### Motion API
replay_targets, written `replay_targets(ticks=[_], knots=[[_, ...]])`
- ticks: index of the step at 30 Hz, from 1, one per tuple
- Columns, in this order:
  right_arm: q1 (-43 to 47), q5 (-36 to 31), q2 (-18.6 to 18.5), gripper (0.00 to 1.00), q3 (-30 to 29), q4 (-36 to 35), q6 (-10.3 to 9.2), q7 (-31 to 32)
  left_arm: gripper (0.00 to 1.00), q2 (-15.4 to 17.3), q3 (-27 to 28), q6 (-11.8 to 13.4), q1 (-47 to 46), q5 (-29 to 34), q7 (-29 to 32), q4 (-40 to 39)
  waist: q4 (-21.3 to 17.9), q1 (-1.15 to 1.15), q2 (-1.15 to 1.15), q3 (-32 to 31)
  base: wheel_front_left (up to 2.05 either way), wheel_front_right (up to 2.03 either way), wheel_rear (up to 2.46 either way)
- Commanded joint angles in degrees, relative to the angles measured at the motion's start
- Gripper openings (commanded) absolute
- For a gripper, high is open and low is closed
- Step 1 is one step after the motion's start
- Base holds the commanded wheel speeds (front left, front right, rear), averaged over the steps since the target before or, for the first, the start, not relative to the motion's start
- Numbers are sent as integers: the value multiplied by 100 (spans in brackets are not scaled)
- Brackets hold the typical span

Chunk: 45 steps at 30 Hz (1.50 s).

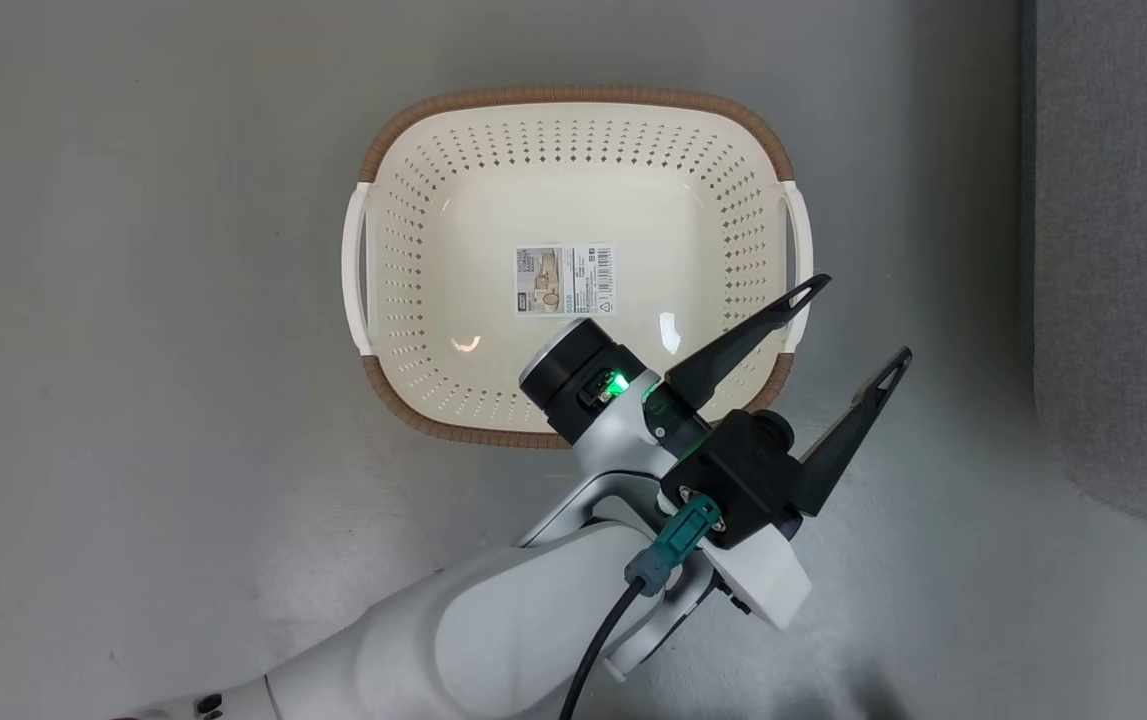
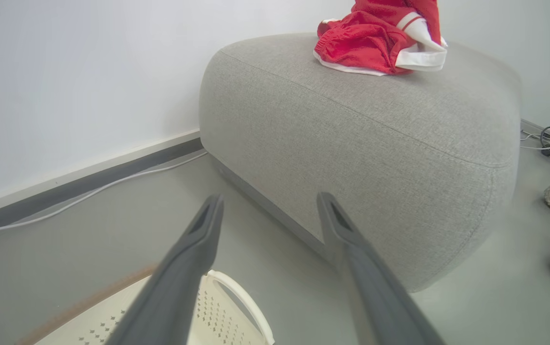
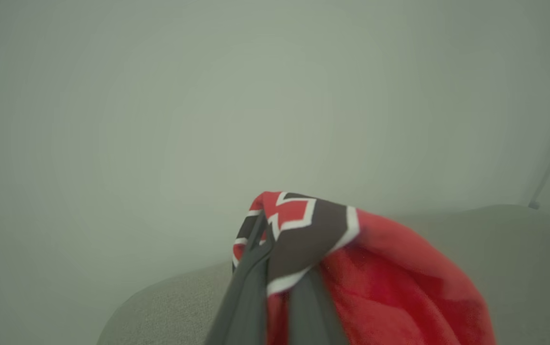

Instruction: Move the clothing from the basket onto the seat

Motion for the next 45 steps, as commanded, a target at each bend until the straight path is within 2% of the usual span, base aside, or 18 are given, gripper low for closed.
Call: replay_targets(ticks=[1,12,13,14,15,16,17,24,31,41,45], knots=[[262,111,-258,0,57,-105,23,-31,100,-26,132,63,99,32,-28,-182,13,0,0,-14,0,0,0],[1673,1176,-132,0,795,-51,23,-31,100,-26,242,6,145,46,-28,-300,59,0,0,-216,0,0,0],[1773,1248,-106,23,864,-36,23,-31,100,-26,254,-5,163,43,-28,-303,70,0,0,-244,0,0,0],[1844,1315,-89,36,919,-22,23,-31,100,-26,269,-17,178,43,-28,-305,80,0,0,-269,0,0,0],[1910,1372,-80,44,932,-23,23,-31,100,-26,288,-22,193,52,-28,-310,86,0,0,-298,0,0,0],[2002,1415,-65,69,956,-36,23,-31,100,-26,309,-25,211,61,-28,-315,91,0,0,-336,0,0,0],[2086,1478,-37,100,956,-44,23,-31,100,-26,330,-31,233,67,-28,-317,95,0,0,-377,0,0,0],[2655,1712,178,100,962,-264,23,-31,100,-26,476,-108,416,99,-28,-276,81,0,0,-727,0,0,0],[3175,1600,504,100,1030,-629,23,-31,100,-26,797,-189,730,138,-28,-210,60,0,0,-1193,0,0,0],[3663,1385,941,100,1381,-1311,23,-31,100,-26,1479,-288,1299,325,-28,-69,111,0,0,-1876,0,0,0],[3857,1260,1134,100,1490,-1647,23,-31,100,-26,1833,-425,1600,472,-28,-32,176,0,0,-2211,0,0,0]])
